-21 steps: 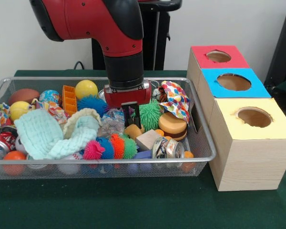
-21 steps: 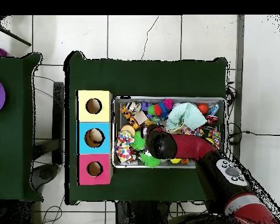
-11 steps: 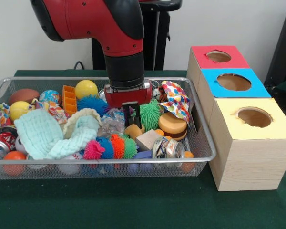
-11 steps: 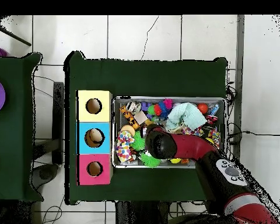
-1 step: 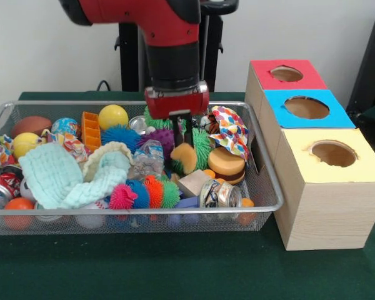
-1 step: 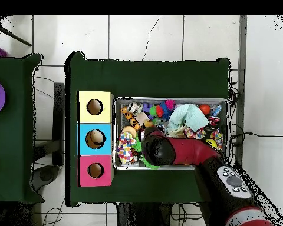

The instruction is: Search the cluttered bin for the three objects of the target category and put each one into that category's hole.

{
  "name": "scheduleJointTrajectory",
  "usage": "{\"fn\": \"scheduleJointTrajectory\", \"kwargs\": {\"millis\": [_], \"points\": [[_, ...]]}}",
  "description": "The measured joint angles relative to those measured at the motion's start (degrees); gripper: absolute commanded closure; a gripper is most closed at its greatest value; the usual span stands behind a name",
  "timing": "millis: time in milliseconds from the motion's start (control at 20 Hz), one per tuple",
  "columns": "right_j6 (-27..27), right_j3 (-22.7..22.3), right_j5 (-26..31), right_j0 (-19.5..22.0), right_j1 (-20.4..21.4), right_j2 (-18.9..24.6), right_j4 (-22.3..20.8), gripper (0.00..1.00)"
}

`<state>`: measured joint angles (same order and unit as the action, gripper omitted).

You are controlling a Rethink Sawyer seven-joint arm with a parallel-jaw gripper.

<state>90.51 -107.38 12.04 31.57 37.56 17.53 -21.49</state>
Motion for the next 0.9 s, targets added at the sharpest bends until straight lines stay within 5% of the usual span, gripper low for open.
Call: {"fn": "scheduleJointTrajectory", "kwargs": {"millis": [350,900], "points": [[0.0,-7.8,-0.4,-4.4,10.2,-0.9,2.4,1.0],[1.5,-17.7,-12.1,-14.4,12.4,-6.8,6.8,1.0]]}}
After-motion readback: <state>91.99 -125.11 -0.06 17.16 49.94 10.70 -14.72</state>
